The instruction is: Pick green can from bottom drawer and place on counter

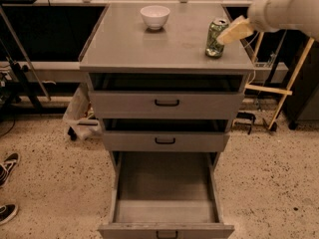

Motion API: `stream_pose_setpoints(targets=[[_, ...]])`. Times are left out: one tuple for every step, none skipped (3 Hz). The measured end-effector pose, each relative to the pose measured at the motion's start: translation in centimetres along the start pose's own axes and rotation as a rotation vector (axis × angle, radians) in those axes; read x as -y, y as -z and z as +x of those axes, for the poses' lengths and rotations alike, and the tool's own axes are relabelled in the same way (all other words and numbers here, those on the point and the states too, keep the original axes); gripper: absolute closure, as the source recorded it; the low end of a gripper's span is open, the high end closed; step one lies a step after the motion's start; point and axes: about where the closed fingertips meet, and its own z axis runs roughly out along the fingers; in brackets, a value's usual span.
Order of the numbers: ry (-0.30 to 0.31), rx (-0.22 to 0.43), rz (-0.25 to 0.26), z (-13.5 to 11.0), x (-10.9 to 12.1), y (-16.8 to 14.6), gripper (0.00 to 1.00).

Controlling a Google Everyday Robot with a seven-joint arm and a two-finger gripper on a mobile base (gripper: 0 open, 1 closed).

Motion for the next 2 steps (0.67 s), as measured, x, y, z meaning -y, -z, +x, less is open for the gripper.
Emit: stream_pose_setpoints(targets=[[0.046,-0.024,0.24,-0.4,5.4,12.0,0.0],[0.131,-0.081,0.391,-1.5,5.7,22.9,0.0]])
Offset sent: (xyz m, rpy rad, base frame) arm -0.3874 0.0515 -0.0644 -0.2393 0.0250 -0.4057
